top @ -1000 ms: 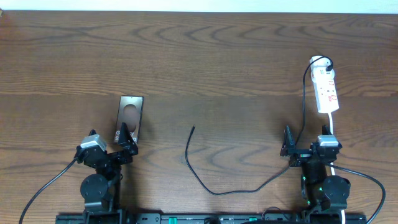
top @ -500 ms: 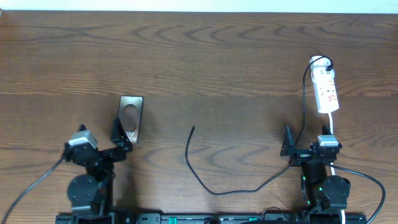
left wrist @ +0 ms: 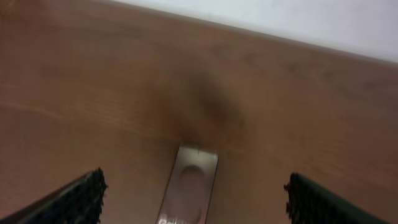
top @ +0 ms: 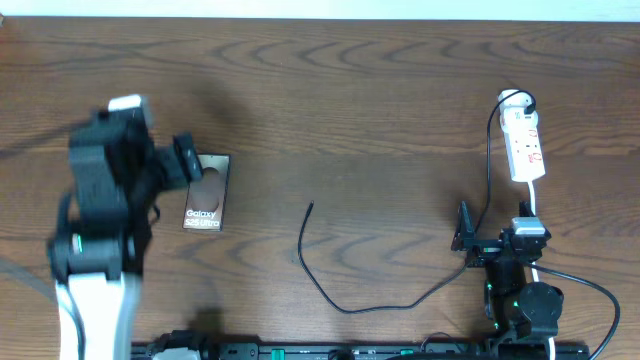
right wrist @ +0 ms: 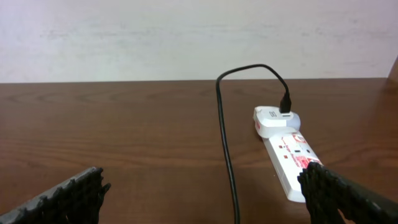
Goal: Plug charger to phone and switch on socket
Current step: 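Move the left gripper over the silver phone and lower onto it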
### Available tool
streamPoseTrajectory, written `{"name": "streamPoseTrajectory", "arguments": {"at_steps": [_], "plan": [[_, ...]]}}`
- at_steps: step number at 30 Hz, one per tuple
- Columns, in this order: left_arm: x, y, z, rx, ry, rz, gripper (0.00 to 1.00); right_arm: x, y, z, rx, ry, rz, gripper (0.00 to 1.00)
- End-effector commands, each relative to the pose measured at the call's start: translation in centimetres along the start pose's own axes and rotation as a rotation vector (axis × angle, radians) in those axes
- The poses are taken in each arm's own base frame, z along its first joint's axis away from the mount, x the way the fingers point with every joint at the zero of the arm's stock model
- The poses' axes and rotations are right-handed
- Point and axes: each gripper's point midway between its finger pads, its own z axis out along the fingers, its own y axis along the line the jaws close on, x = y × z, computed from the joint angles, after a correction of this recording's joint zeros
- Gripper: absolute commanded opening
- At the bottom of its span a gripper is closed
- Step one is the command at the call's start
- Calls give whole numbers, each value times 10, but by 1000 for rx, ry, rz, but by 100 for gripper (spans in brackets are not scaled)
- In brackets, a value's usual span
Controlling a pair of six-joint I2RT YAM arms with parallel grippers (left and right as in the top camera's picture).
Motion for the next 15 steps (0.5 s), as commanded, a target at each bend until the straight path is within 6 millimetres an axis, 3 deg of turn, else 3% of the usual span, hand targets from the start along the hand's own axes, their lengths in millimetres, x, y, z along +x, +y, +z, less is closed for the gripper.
{"name": "streamPoseTrajectory", "arguments": {"at_steps": [1, 4, 10, 11, 12, 13, 14, 15], "plan": [[-7, -2, 21, -10, 161, 32, 91, 0, 3, 0, -11, 0, -20, 99], [16, 2, 48, -35, 363, 29, 91, 0, 3, 0, -11, 0, -20, 99], [57, 8, 91, -59, 565, 25, 91, 0, 3, 0, -11, 0, -20, 99], [62, 8, 96, -62, 587, 25, 86, 0, 3, 0, -11, 0, -20, 99], [67, 9, 101, -65, 610, 25, 62, 0, 3, 0, -11, 0, -20, 99], [75, 10, 110, -70, 643, 25, 51, 0, 3, 0, -11, 0, -20, 99], [77, 11, 113, -70, 651, 25, 62, 0, 3, 0, -11, 0, -20, 99], [79, 11, 117, -72, 661, 24, 99, 0, 3, 0, -11, 0, -20, 99]]}}
